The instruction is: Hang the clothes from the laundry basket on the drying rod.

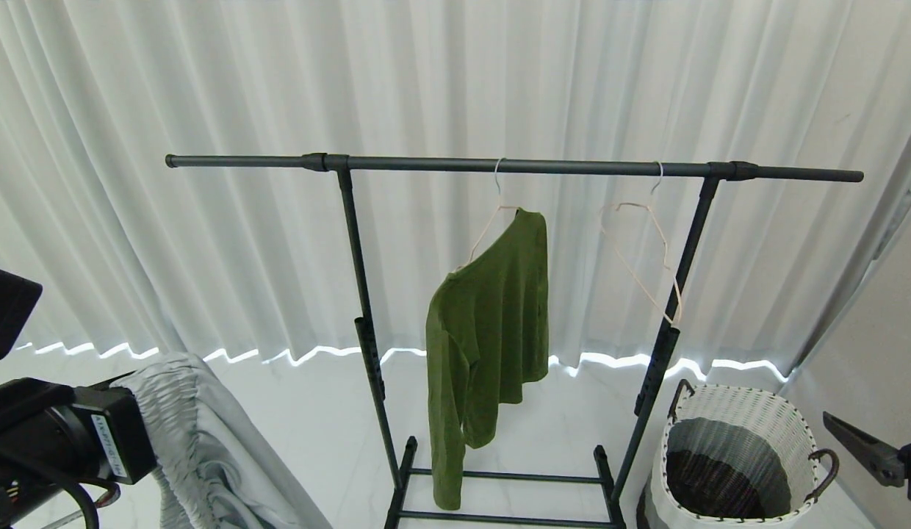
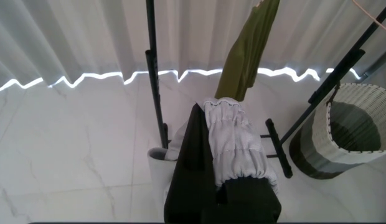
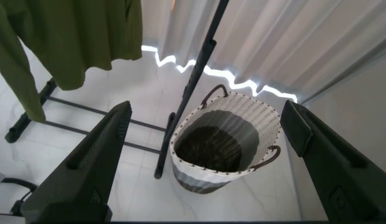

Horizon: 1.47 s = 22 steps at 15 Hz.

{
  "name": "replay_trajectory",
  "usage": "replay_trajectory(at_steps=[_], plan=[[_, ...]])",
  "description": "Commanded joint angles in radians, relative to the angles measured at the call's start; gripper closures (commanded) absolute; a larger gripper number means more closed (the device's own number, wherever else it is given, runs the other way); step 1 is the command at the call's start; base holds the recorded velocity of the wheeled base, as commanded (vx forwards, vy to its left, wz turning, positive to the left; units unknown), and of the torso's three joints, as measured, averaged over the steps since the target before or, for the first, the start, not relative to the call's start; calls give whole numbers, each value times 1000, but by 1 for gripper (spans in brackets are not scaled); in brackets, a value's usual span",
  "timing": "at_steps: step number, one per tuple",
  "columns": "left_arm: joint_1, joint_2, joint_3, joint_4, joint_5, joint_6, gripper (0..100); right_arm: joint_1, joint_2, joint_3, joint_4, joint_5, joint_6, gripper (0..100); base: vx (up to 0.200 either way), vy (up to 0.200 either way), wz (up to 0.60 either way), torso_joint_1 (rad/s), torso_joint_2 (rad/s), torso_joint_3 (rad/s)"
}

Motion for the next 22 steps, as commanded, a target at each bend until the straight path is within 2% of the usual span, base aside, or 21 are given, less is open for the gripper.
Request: replay_trajectory(at_steps=[1,15,22], plan=[[0,2,1,-1,0,0,100,2,-7,4,-4,1,2,0,0,0,0,0,0,0],[0,2,4,-1,0,1,100,16,-30,30,-1,18,12,0,0,0,0,0,0,0],[0,14,15,-1,0,38,100,16,-20,26,-1,19,7,0,0,0,0,195,-440,-232]])
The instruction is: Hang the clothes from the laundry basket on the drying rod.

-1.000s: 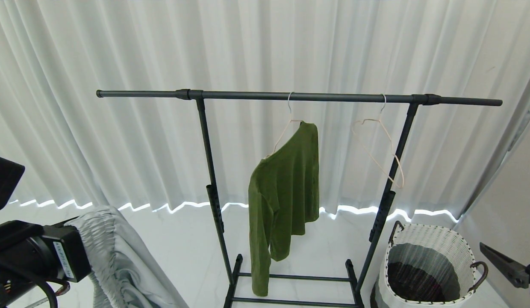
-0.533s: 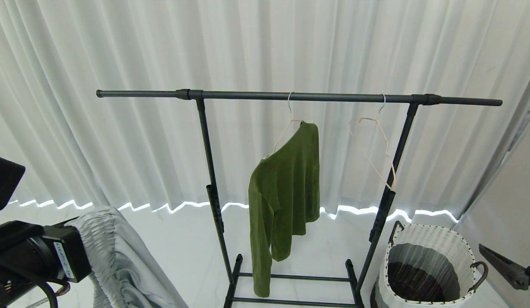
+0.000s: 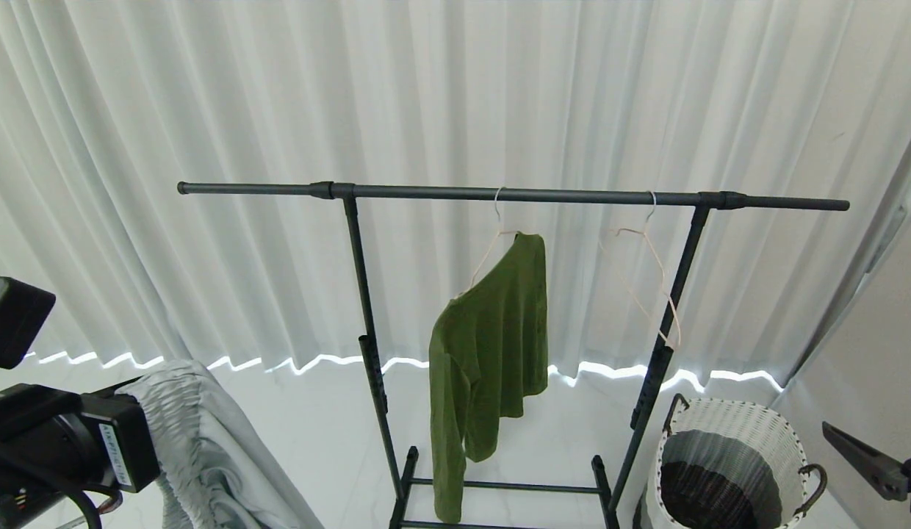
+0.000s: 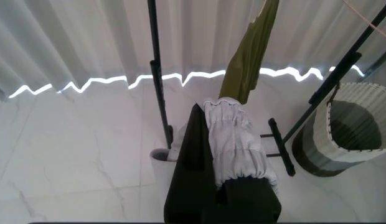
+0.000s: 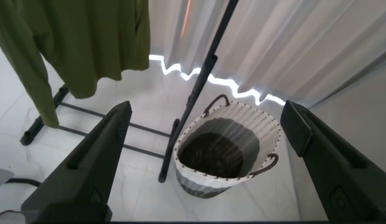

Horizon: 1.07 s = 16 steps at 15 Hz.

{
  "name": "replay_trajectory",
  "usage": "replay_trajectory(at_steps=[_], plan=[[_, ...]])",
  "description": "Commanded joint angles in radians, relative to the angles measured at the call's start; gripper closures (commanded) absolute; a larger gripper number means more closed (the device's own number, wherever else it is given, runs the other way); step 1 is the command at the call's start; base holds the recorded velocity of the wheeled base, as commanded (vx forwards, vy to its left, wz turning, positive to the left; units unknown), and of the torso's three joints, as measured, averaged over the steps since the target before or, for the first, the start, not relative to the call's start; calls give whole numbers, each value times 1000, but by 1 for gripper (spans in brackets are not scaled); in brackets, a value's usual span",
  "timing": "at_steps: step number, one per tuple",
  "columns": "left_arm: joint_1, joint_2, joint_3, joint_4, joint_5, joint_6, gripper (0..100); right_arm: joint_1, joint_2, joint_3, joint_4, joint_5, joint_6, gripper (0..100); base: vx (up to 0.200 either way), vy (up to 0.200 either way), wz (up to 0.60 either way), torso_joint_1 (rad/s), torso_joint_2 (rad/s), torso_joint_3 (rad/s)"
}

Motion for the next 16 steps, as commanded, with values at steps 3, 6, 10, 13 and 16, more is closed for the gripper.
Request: replay_trajectory(at_steps=[3,6,10,13,16], plan=[[0,16,6,0,1,17,100,-1,29,-6,0,-1,-6,0,67,0,0,35,-61,-38],[0,16,8,0,1,17,100,-1,37,-6,0,-1,-6,0,200,0,0,2,-2,-6],[0,17,8,0,1,17,100,-3,46,-6,0,-1,-6,0,200,0,0,5,-2,4],[0,17,12,0,1,18,100,-1,51,-6,0,-1,-6,0,200,0,0,7,-2,2],[0,17,15,0,1,18,100,-1,51,-6,0,-1,-6,0,200,0,0,5,1,1]])
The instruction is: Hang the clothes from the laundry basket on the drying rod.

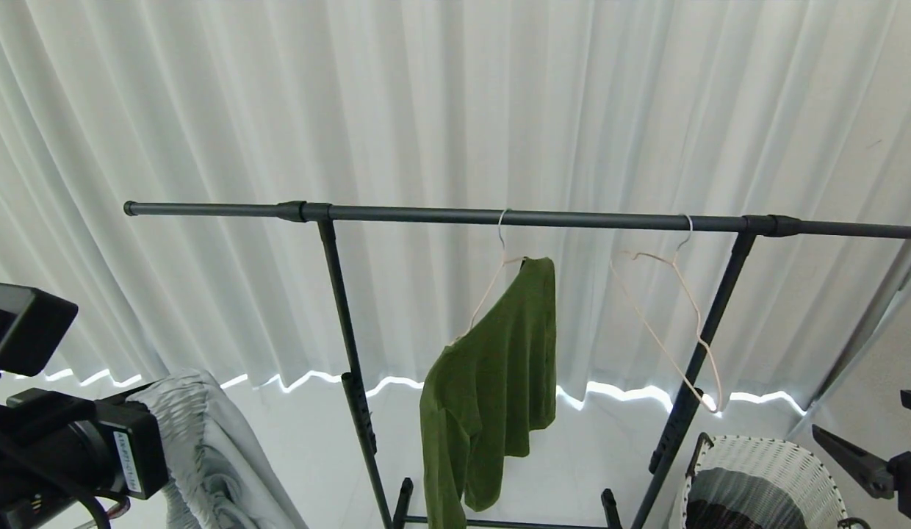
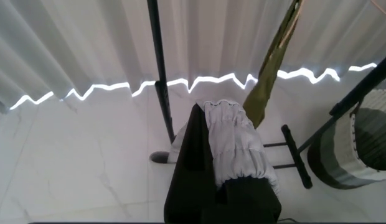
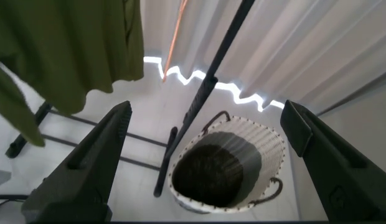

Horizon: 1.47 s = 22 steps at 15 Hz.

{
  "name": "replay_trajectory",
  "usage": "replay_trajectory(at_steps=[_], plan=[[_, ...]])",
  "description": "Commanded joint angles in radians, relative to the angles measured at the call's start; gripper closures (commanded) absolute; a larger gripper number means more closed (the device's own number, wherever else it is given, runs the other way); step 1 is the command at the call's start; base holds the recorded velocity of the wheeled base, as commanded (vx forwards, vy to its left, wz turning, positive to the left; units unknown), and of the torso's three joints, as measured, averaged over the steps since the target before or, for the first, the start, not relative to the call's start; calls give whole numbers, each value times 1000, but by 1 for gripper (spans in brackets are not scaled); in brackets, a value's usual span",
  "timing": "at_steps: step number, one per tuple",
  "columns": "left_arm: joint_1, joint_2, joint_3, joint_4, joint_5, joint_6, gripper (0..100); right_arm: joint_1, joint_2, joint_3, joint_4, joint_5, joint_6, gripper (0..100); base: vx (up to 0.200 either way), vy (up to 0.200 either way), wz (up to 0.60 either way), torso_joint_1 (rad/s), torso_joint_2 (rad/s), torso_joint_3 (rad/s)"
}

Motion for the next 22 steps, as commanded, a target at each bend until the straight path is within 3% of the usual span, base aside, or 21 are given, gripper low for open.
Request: replay_trajectory(at_steps=[1,10,14,18,20,21,22], plan=[[0,-1,3,0,0,0,100,0,2,0,-1,1,0,0,200,0,0,2,2,-2],[0,-2,8,0,0,0,100,0,17,3,-1,2,1,0,200,0,0,1,4,1],[0,-7,16,0,0,1,100,-1,71,6,2,4,26,0,0,0,0,0,0,0],[6,-37,48,-2,6,113,100,3,111,-25,4,8,66,0,0,0,0,0,0,0],[6,-59,53,0,6,125,100,62,153,-29,4,7,145,0,0,0,0,0,0,0],[6,-70,51,0,6,125,100,125,198,-43,4,-2,264,0,0,0,0,0,0,0],[6,-73,51,-2,6,125,100,137,216,-48,4,-7,296,0,0,0,0,0,0,0]])
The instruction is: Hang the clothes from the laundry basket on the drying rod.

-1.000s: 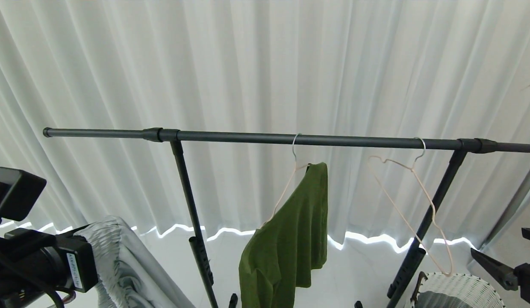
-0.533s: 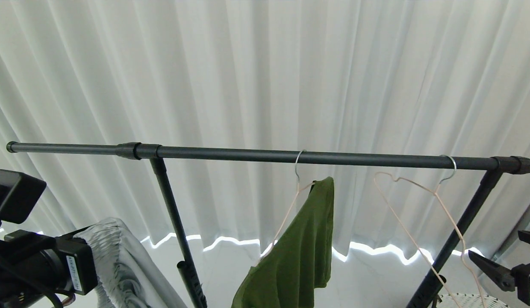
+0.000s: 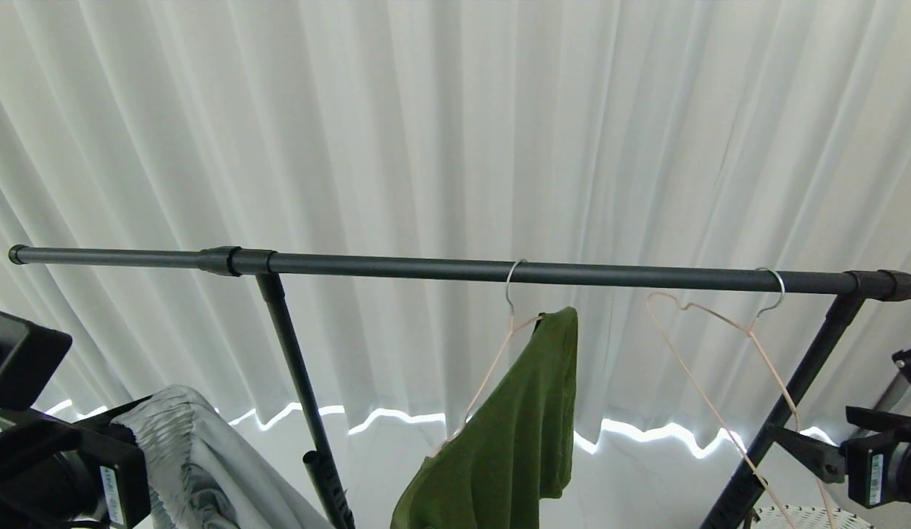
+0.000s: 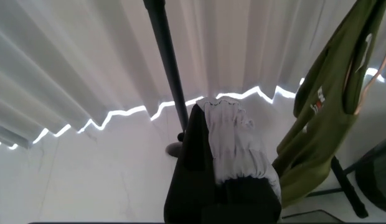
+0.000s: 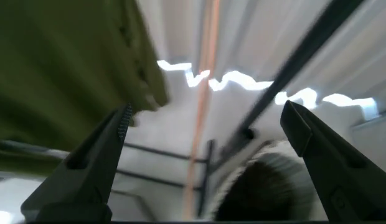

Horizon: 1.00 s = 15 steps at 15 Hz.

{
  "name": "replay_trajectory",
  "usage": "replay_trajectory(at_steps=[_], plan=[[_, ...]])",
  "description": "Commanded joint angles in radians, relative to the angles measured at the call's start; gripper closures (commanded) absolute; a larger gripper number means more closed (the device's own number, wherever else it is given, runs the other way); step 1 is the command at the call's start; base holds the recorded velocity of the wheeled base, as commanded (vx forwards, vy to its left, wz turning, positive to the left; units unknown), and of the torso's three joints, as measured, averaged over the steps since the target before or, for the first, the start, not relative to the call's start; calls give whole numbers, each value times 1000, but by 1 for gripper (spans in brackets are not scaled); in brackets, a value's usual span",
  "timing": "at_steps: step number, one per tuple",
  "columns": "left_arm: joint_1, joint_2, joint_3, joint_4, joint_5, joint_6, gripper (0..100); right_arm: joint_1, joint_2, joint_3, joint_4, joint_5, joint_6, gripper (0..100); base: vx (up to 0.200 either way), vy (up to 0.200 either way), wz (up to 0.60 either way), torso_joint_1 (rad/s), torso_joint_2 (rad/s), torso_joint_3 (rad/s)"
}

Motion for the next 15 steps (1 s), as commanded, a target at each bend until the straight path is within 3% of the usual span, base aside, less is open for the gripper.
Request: replay_trajectory(at_steps=[1,7,15], plan=[[-1,-34,2,0,0,0,100,48,127,-38,0,-32,69,0,0,0,0,0,0,0],[-1,-48,1,0,0,2,100,80,294,-86,-6,-179,60,0,0,0,0,0,0,0],[-1,-51,1,0,0,2,100,82,383,-141,-9,-208,65,0,0,0,0,0,0,0]])
